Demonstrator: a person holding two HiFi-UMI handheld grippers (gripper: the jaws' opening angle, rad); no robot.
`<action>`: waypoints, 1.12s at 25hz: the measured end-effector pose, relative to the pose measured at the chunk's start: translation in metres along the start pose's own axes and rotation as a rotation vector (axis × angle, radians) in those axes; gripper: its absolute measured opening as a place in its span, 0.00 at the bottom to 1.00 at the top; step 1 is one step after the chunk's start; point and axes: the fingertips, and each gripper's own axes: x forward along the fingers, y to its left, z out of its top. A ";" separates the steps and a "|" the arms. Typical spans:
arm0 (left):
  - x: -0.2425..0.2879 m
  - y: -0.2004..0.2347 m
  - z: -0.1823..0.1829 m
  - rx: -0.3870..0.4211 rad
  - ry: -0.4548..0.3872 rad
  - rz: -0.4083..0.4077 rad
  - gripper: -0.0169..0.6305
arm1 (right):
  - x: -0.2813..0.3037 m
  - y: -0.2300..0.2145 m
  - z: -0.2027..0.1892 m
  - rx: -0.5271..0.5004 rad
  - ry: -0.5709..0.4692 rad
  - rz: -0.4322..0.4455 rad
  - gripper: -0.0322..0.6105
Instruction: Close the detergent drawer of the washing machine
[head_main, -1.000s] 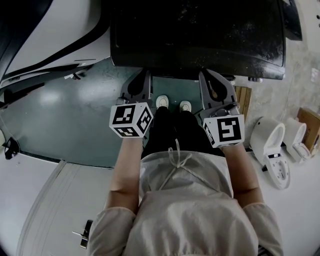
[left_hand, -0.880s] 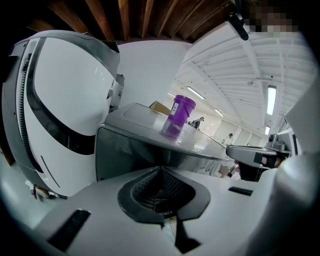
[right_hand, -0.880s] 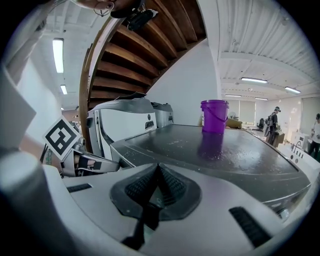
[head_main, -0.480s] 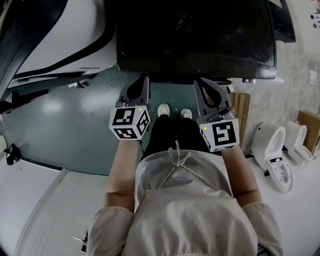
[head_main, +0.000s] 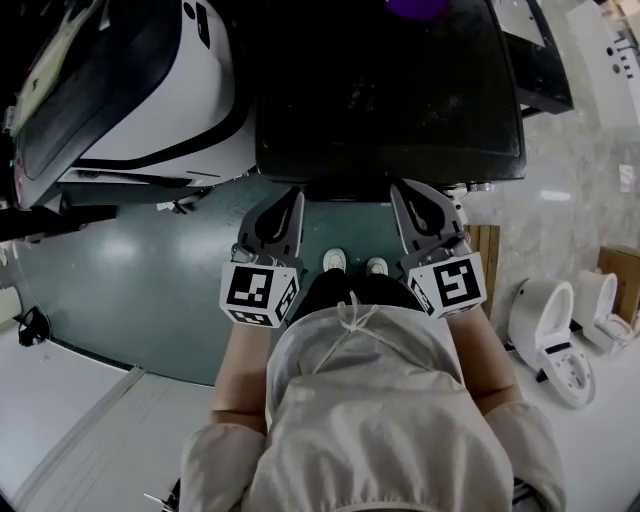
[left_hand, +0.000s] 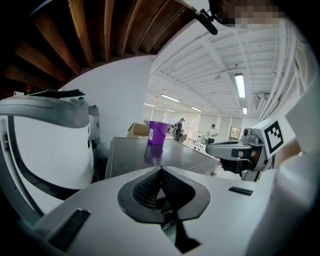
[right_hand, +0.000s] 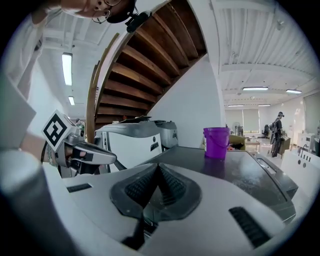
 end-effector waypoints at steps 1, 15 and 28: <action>-0.005 -0.003 0.011 0.017 -0.018 -0.005 0.05 | -0.005 -0.001 0.008 -0.004 -0.015 -0.001 0.06; -0.037 -0.046 0.127 0.145 -0.216 -0.101 0.05 | -0.059 -0.028 0.090 -0.082 -0.196 -0.074 0.06; -0.051 -0.068 0.134 0.191 -0.245 -0.144 0.06 | -0.083 -0.027 0.091 -0.099 -0.186 -0.092 0.05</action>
